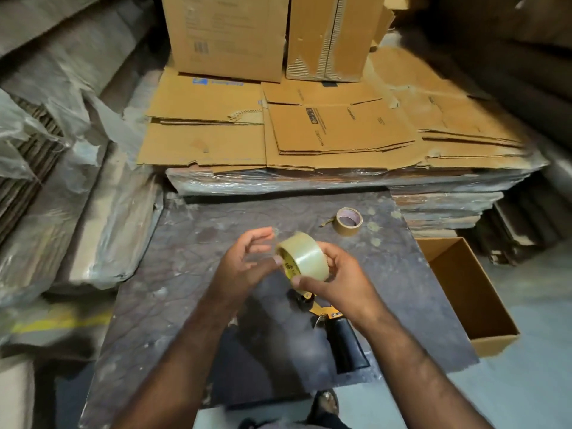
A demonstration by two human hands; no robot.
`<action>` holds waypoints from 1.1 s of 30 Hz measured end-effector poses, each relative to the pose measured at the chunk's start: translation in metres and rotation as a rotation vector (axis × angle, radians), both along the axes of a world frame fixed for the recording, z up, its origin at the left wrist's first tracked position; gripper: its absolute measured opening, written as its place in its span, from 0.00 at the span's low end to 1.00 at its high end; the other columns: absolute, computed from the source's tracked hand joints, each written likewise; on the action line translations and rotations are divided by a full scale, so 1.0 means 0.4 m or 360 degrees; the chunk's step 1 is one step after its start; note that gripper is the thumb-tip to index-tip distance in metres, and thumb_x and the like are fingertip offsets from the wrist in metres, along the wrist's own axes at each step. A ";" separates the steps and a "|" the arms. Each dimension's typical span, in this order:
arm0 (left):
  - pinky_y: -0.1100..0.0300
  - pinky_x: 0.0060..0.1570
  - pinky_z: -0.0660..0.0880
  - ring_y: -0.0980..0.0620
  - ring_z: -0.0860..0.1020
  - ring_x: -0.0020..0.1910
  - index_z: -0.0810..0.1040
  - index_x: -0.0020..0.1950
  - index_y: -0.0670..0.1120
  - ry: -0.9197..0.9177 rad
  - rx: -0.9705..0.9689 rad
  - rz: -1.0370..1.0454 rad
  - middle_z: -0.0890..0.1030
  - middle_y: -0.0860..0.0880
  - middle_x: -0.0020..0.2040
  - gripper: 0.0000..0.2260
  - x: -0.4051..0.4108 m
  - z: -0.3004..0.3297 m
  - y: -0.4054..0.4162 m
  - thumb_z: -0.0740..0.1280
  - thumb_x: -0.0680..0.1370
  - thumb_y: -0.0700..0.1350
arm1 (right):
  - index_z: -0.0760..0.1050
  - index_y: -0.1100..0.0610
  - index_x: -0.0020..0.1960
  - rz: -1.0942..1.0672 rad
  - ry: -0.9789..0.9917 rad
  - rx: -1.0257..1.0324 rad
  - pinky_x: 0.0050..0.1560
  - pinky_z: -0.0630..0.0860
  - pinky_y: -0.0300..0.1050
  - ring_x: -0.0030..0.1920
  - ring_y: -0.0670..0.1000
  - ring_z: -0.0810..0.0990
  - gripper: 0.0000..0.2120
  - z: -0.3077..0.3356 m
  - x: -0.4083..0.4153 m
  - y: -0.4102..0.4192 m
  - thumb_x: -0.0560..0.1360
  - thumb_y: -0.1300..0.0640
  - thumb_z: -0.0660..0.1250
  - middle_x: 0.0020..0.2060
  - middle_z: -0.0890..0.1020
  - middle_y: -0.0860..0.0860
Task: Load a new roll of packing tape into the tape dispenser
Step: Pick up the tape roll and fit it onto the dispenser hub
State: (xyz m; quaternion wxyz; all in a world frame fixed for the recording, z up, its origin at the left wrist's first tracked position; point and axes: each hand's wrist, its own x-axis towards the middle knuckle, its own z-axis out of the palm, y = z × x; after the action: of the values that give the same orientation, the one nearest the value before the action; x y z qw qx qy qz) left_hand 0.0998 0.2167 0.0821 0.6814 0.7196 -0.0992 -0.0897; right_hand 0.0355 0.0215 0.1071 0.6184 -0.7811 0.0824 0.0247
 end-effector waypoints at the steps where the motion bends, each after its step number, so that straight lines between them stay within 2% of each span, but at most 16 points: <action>1: 0.58 0.57 0.77 0.57 0.78 0.62 0.77 0.66 0.55 -0.0174 0.0149 0.0011 0.81 0.54 0.63 0.29 -0.004 0.009 -0.001 0.75 0.65 0.58 | 0.78 0.48 0.62 -0.0022 0.0009 -0.0208 0.49 0.83 0.50 0.49 0.52 0.86 0.29 0.006 0.002 0.001 0.64 0.54 0.82 0.50 0.87 0.48; 3: 0.62 0.57 0.75 0.57 0.77 0.62 0.76 0.66 0.56 -0.0525 0.0378 -0.0009 0.79 0.56 0.62 0.29 -0.014 0.029 -0.012 0.75 0.67 0.60 | 0.77 0.44 0.63 -0.0026 0.0022 -0.0548 0.51 0.82 0.48 0.48 0.47 0.85 0.30 0.016 0.005 0.000 0.63 0.48 0.80 0.49 0.87 0.44; 5: 0.58 0.60 0.74 0.56 0.77 0.61 0.77 0.65 0.52 -0.0786 0.0541 -0.0006 0.78 0.56 0.60 0.28 -0.021 0.036 -0.036 0.77 0.67 0.59 | 0.76 0.43 0.64 -0.0017 0.0055 -0.0765 0.50 0.81 0.49 0.50 0.47 0.84 0.30 0.030 0.007 0.010 0.63 0.43 0.76 0.49 0.87 0.44; 8: 0.48 0.58 0.76 0.52 0.78 0.58 0.79 0.60 0.51 -0.0858 0.0668 0.0047 0.79 0.55 0.57 0.26 -0.026 0.027 -0.063 0.77 0.66 0.58 | 0.72 0.41 0.65 -0.0048 0.0112 -0.1095 0.50 0.81 0.54 0.52 0.55 0.84 0.32 0.038 0.013 0.023 0.62 0.36 0.67 0.50 0.87 0.48; 10: 0.47 0.55 0.76 0.52 0.79 0.55 0.80 0.57 0.51 -0.0868 0.0693 0.0077 0.80 0.55 0.55 0.23 -0.021 0.022 -0.066 0.76 0.66 0.60 | 0.70 0.41 0.66 -0.0021 0.0150 -0.1242 0.50 0.81 0.55 0.53 0.57 0.84 0.34 0.041 0.011 0.027 0.61 0.35 0.66 0.50 0.86 0.49; 15: 0.49 0.51 0.79 0.54 0.82 0.52 0.84 0.51 0.49 -0.1017 0.0602 0.0042 0.84 0.55 0.52 0.16 -0.009 0.025 -0.075 0.76 0.69 0.57 | 0.69 0.42 0.67 0.0070 0.0206 -0.1250 0.52 0.80 0.53 0.53 0.54 0.83 0.38 0.060 0.008 0.008 0.61 0.35 0.77 0.52 0.86 0.47; 21: 0.50 0.49 0.80 0.56 0.84 0.50 0.86 0.48 0.48 -0.1111 0.0520 0.0080 0.86 0.55 0.50 0.06 0.006 0.037 -0.094 0.74 0.75 0.49 | 0.70 0.39 0.65 -0.0002 0.0179 -0.1244 0.53 0.81 0.54 0.52 0.52 0.84 0.38 0.070 0.009 -0.008 0.59 0.32 0.76 0.49 0.86 0.45; 28: 0.50 0.46 0.78 0.49 0.82 0.48 0.83 0.48 0.44 -0.1366 0.0654 0.0055 0.85 0.51 0.48 0.04 -0.002 0.051 -0.120 0.70 0.77 0.44 | 0.69 0.41 0.69 -0.0023 0.0156 -0.1252 0.54 0.81 0.54 0.54 0.52 0.83 0.43 0.076 -0.003 -0.032 0.57 0.30 0.74 0.51 0.86 0.46; 31: 0.56 0.43 0.76 0.49 0.79 0.43 0.80 0.45 0.42 -0.1306 0.0597 0.0132 0.82 0.49 0.44 0.03 -0.001 0.050 -0.126 0.68 0.78 0.39 | 0.70 0.40 0.68 -0.0037 0.0099 -0.1236 0.55 0.80 0.54 0.56 0.52 0.83 0.44 0.078 -0.009 -0.036 0.55 0.28 0.71 0.52 0.86 0.46; 33: 0.60 0.41 0.75 0.53 0.79 0.41 0.80 0.45 0.44 -0.1070 0.0483 0.0250 0.82 0.50 0.43 0.03 0.001 0.041 -0.121 0.68 0.78 0.39 | 0.73 0.42 0.65 -0.0026 0.0036 -0.1211 0.54 0.80 0.52 0.55 0.51 0.82 0.38 0.091 -0.013 -0.039 0.58 0.32 0.75 0.53 0.86 0.45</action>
State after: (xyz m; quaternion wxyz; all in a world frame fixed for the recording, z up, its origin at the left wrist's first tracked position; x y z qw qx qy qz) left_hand 0.1001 0.1683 0.0983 0.5012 0.8071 -0.2473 0.1904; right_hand 0.0302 0.0057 0.1434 0.2832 -0.9540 0.0988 -0.0041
